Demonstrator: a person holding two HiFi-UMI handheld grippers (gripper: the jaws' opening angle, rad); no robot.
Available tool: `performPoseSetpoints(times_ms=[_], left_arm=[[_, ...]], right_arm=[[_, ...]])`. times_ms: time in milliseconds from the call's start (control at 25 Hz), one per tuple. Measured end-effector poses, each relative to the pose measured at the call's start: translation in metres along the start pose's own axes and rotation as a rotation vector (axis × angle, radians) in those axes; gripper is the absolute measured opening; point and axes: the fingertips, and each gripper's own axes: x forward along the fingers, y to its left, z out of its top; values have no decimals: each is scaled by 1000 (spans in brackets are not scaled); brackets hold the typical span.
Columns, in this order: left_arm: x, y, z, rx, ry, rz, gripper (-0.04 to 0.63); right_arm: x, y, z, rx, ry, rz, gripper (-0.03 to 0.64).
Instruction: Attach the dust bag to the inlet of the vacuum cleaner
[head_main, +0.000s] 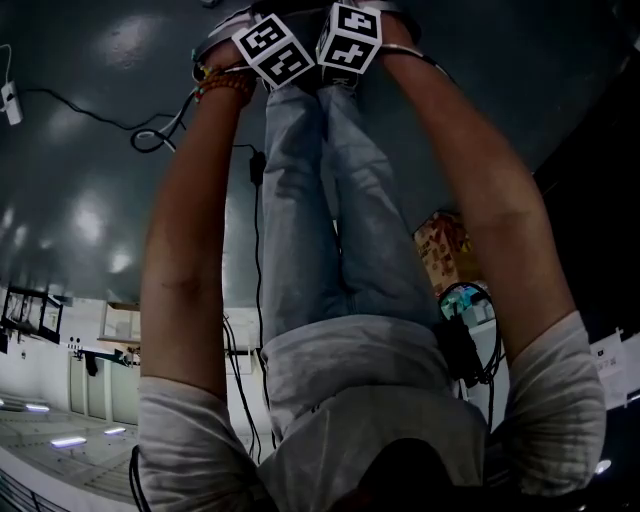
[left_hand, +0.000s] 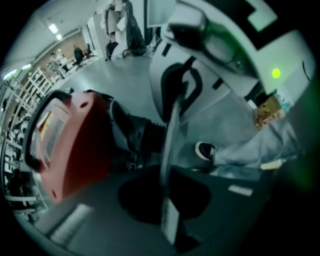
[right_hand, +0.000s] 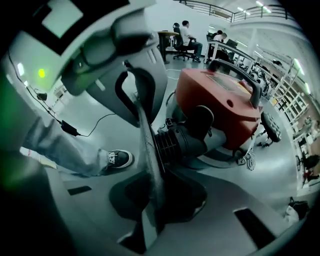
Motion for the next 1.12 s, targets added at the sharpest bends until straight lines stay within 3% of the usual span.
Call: performPoseSetpoints(times_ms=[160,440,680,920,1120], left_arm=[[-9,-1,10,87,-14,19,15],[11,-4,-4,-8,10,-48,14],[-4,-3,8,84,5,-49,17],[14,-3,-6,-13,12,-87,14],[0,-6,3,57,8,-87,17]], right_arm=[[10,6,-10,11,21,0,35],[-5,8,1,-41,16,-2,37],[11,6,-10,-5,41,9,35],[-4,0,5,-77,23,-14,35],[12,2,-6,17,33,11,37]])
